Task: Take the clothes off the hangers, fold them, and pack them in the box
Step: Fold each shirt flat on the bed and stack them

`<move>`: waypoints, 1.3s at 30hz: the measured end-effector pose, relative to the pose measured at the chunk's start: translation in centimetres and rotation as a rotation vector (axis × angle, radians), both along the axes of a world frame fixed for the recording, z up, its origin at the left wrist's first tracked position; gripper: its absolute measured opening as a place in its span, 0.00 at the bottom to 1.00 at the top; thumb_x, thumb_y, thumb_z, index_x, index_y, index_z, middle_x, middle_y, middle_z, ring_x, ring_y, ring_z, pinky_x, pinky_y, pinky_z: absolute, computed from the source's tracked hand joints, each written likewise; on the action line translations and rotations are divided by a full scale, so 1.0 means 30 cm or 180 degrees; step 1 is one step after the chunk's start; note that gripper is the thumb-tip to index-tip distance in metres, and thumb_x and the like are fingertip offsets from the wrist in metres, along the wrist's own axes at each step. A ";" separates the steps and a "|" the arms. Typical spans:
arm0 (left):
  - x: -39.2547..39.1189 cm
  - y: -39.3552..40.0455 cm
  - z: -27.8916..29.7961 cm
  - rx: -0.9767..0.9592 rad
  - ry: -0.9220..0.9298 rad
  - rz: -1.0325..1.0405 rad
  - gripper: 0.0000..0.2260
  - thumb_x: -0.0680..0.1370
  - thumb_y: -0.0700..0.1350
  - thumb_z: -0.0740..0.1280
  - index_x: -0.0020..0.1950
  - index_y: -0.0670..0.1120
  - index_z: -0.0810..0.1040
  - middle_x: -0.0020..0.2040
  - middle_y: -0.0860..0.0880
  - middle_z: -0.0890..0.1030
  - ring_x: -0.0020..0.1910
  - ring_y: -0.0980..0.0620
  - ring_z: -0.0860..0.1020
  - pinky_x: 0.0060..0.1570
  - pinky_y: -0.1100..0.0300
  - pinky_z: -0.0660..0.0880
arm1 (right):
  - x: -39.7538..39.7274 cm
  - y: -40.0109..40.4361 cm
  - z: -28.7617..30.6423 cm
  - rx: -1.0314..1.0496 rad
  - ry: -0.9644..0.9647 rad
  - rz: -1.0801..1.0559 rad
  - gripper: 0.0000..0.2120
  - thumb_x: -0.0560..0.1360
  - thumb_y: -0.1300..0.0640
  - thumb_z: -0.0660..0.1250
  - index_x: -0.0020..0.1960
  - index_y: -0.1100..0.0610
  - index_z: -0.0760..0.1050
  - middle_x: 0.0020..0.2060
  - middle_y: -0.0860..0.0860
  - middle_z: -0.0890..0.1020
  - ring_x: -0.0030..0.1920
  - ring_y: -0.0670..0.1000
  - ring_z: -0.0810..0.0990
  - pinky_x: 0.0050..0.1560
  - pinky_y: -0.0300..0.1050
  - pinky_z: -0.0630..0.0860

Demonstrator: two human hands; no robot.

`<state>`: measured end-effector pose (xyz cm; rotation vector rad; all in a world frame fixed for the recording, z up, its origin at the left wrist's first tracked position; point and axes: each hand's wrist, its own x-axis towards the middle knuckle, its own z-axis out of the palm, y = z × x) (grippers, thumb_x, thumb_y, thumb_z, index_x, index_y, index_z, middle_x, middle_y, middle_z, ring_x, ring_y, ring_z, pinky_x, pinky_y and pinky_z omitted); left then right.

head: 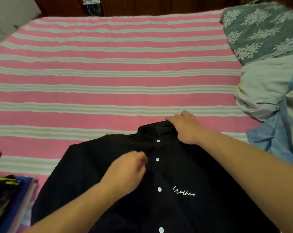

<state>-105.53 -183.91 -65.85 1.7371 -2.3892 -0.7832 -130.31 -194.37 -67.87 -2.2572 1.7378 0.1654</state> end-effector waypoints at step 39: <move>-0.041 -0.211 0.030 0.2912 0.3476 0.2416 0.15 0.85 0.46 0.58 0.64 0.44 0.81 0.59 0.45 0.85 0.60 0.45 0.82 0.60 0.50 0.77 | 0.053 0.206 -0.034 -0.0134 -0.2651 -0.3103 0.06 0.81 0.54 0.67 0.49 0.55 0.81 0.43 0.52 0.83 0.44 0.52 0.80 0.47 0.46 0.75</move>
